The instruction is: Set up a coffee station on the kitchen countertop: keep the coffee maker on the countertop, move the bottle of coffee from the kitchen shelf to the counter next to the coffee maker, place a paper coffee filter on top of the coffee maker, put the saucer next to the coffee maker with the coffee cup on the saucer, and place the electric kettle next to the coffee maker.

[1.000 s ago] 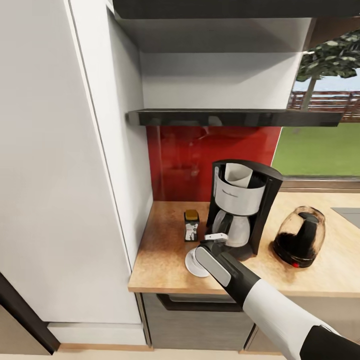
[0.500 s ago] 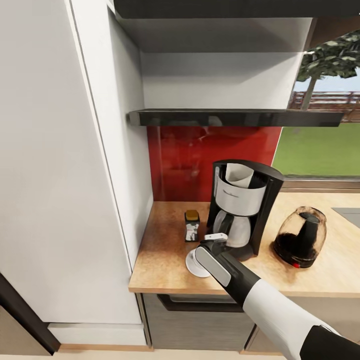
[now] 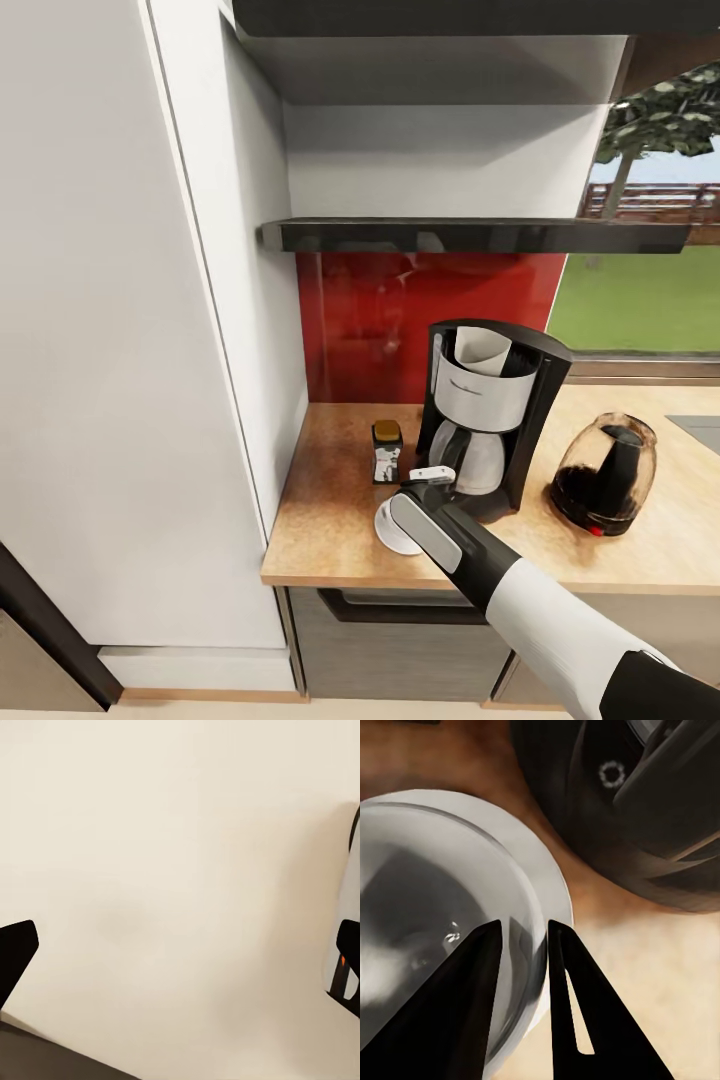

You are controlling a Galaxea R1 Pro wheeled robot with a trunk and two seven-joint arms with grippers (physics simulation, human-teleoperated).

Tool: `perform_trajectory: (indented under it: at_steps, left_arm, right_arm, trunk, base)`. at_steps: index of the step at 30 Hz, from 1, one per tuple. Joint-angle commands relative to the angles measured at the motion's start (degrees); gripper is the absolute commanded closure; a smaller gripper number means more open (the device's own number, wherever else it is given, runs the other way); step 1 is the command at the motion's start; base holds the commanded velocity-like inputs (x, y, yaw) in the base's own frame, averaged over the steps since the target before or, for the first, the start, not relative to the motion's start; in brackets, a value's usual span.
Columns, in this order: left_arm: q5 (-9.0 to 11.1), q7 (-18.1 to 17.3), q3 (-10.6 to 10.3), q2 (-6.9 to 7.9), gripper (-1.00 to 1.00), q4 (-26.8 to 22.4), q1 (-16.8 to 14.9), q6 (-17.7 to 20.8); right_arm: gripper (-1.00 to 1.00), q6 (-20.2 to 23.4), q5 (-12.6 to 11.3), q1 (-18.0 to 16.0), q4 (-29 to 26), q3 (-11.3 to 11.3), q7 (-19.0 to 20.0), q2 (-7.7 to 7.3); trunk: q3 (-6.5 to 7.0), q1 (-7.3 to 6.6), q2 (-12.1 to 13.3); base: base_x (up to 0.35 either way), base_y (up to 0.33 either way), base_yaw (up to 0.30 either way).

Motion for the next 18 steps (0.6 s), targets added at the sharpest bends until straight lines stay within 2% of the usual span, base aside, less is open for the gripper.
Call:
perform_trajectory:
  at_steps: [1,2,3,18]
  left_arm:
    - [-0.6,0.2,0.4,-0.01,-1.0,0.0,0.0,-0.2]
    - [-0.6,0.2,0.4,-0.01,-1.0,0.0,0.0,-0.2]
    - [-0.6,0.2,0.4,0.0,-1.0,0.0,0.0,-0.2]
    - [-0.6,0.2,0.4,0.02,-1.0,0.0,0.0,-0.2]
  right_arm:
    - [1.0,0.2,-0.4,-0.1,0.0,0.1,-0.3,-0.02]
    - [1.0,0.2,-0.4,-0.1,0.0,0.1,-0.3,-0.02]
    - [-1.0,0.2,-0.4,-0.1,0.0,0.1,-0.4,-0.02]
    - [-1.0,0.2,-0.4,-0.1,-0.1,0.1,-0.3,-0.02]
  trunk:
    - [-0.1,0.03,-0.1]
    - [-0.1,0.03,-0.1]
    - [-0.1,0.03,-0.1]
    - [-0.1,0.03,-0.1]
  base:
    - [0.0,0.0,0.0]
    - [0.0,0.0,0.0]
    - [0.0,0.0,0.0]
    - [0.0,0.0,0.0]
